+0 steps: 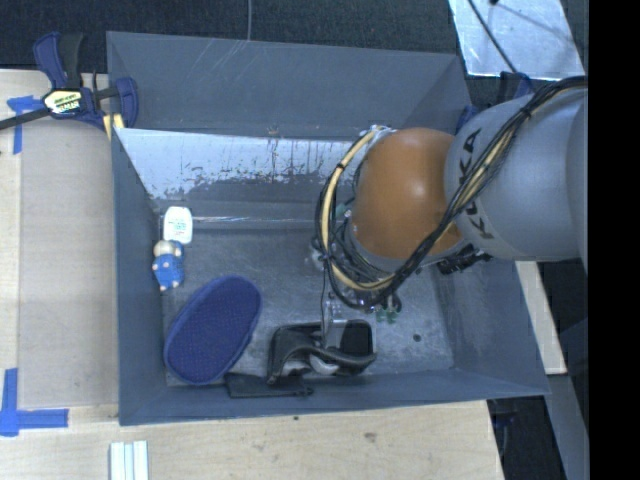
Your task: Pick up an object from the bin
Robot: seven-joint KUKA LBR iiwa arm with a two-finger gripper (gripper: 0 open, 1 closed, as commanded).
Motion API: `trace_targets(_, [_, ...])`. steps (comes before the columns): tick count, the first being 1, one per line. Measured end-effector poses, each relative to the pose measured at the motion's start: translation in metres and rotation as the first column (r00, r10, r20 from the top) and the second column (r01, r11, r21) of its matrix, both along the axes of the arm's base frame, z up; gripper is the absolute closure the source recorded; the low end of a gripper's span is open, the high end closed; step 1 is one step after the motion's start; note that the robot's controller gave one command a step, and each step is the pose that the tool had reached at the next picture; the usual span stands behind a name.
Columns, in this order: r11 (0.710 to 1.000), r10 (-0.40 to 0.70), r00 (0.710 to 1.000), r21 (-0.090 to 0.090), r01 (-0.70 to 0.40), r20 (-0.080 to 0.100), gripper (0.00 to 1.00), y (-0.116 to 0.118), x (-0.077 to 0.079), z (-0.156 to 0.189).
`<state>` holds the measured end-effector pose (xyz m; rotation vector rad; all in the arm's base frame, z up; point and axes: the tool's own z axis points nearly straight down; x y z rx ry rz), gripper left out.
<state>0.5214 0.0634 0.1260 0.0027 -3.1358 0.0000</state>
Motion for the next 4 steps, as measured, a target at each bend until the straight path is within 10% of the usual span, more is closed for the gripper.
trace_targets(3, [0.923,0.385,0.923,-0.005,-0.385,0.016,0.00,0.086,-0.033,-0.052])
trace_targets(4, [0.801,0.598,0.801,-0.004,-0.598,0.019,0.00,0.093,-0.035,-0.053])
